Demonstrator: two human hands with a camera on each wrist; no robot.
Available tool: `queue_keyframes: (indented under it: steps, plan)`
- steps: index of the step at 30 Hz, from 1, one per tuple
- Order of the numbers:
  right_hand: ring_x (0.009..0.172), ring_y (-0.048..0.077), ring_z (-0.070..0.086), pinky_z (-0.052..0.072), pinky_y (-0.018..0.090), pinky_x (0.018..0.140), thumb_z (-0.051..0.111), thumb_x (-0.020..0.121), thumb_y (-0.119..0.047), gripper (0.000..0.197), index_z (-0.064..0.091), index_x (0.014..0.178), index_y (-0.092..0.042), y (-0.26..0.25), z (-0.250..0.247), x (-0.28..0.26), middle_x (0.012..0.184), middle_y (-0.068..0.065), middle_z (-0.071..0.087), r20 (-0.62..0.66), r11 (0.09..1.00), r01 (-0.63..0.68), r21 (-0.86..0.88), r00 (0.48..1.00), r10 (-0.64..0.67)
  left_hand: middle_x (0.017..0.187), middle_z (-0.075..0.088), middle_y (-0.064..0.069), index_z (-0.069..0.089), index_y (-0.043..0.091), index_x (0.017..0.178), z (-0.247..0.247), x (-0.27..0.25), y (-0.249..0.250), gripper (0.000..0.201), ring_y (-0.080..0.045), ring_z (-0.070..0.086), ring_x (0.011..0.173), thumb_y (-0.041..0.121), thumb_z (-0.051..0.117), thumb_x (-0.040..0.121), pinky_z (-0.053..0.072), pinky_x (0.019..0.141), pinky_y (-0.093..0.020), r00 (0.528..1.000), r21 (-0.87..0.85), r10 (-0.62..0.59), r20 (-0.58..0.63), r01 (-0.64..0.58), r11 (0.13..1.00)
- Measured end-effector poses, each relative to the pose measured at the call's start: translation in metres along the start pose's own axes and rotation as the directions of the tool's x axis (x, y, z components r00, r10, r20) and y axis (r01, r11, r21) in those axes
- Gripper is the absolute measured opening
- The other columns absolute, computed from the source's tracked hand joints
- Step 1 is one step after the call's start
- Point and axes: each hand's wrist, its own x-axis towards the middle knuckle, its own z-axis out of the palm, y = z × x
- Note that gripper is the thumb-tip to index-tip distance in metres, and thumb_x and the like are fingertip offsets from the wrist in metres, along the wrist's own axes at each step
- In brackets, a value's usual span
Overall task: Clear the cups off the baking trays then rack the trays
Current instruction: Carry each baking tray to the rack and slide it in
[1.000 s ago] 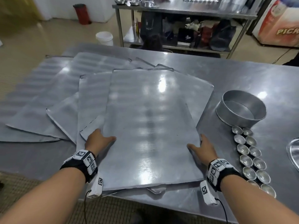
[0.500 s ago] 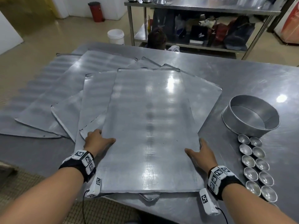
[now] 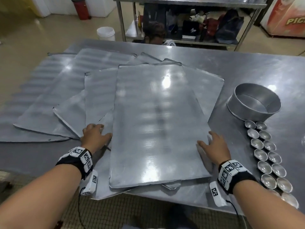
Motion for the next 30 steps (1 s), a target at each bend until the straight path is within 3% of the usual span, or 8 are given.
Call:
queue_keyframes:
  steps: [2,6,11,15,18,20,26,30]
  plan:
    - [0.134,0.033,0.042,0.036,0.047,0.112,0.072,0.085,-0.046,0.066,0.051,0.141,-0.018,-0.005,0.013,-0.029,0.145,0.012,0.048,-0.106,1.000,0.005,0.027,0.994,-0.002,0.150,0.036,-0.017,0.051,0.021,0.140,-0.002,0.007,-0.016,0.073,-0.038,0.027,0.140,0.057,0.060,0.078,0.030,0.113,-0.049,0.999,0.007,0.039,0.020,-0.039,0.999]
    - [0.137,0.031,0.035,0.028,0.047,0.114,0.073,0.086,-0.040,0.057,0.056,0.137,-0.019,-0.016,0.036,-0.094,0.146,0.011,0.044,-0.297,0.995,-0.060,0.084,0.951,0.083,0.142,0.047,-0.018,0.044,0.015,0.145,0.004,0.023,-0.039,0.067,-0.040,0.038,0.135,0.048,0.058,0.087,0.034,0.112,-0.052,0.990,0.030,0.125,0.071,-0.127,0.991]
    - [0.133,0.030,0.037,0.032,0.051,0.112,0.072,0.086,-0.039,0.053,0.056,0.133,-0.019,-0.022,0.056,-0.159,0.142,0.009,0.045,-0.375,0.990,-0.094,0.109,0.918,0.129,0.145,0.051,-0.016,0.043,0.016,0.147,0.000,0.018,-0.039,0.060,-0.041,0.041,0.134,0.033,0.061,0.092,0.032,0.114,-0.049,0.982,0.014,0.189,0.020,-0.190,0.982]
    - [0.134,0.025,0.038,0.038,0.045,0.111,0.071,0.087,-0.043,0.061,0.047,0.140,-0.024,-0.027,0.064,-0.183,0.145,0.005,0.037,-0.312,0.962,-0.154,0.227,0.924,0.222,0.144,0.052,-0.013,0.044,0.024,0.145,0.005,0.000,-0.037,0.070,-0.039,0.039,0.135,0.052,0.060,0.082,0.028,0.113,-0.060,0.976,0.030,0.213,0.035,-0.214,0.976]
    - [0.124,0.030,0.050,0.044,0.040,0.102,0.071,0.089,-0.042,0.068,0.040,0.146,-0.024,-0.030,0.062,-0.190,0.151,0.006,0.030,-0.279,0.916,-0.205,0.345,0.909,0.309,0.142,0.054,-0.009,0.048,0.029,0.139,0.015,-0.006,-0.043,0.081,-0.037,0.041,0.134,0.069,0.050,0.069,0.027,0.113,-0.062,0.968,0.005,0.244,0.060,-0.245,0.969]
    - [0.114,0.032,0.055,0.045,0.039,0.097,0.070,0.090,-0.042,0.074,0.031,0.150,-0.024,-0.030,0.059,-0.195,0.150,0.012,0.035,-0.231,0.875,-0.248,0.416,0.902,0.366,0.141,0.054,-0.011,0.048,0.030,0.139,0.015,-0.017,-0.038,0.083,-0.038,0.040,0.134,0.070,0.054,0.067,0.026,0.114,-0.060,0.970,-0.009,0.235,0.061,-0.235,0.972]
    - [0.127,0.041,0.053,0.045,0.042,0.099,0.070,0.092,-0.034,0.092,0.007,0.159,-0.035,-0.021,0.052,-0.198,0.146,0.023,0.049,-0.059,0.761,-0.341,0.552,0.894,0.444,0.149,0.046,-0.012,0.040,0.026,0.148,0.016,-0.047,-0.023,0.096,-0.039,0.035,0.137,0.071,0.065,0.067,0.026,0.115,-0.057,0.969,-0.086,0.238,0.058,-0.233,0.969]
    - [0.130,0.039,0.051,0.044,0.045,0.106,0.072,0.088,-0.031,0.101,0.001,0.159,-0.034,-0.016,0.046,-0.189,0.148,0.022,0.047,-0.040,0.749,-0.339,0.570,0.898,0.437,0.165,0.016,-0.009,0.017,0.026,0.158,0.024,-0.070,-0.026,0.116,-0.033,0.013,0.151,0.078,0.070,0.069,0.015,0.122,-0.055,0.971,-0.131,0.237,0.022,-0.232,0.964]
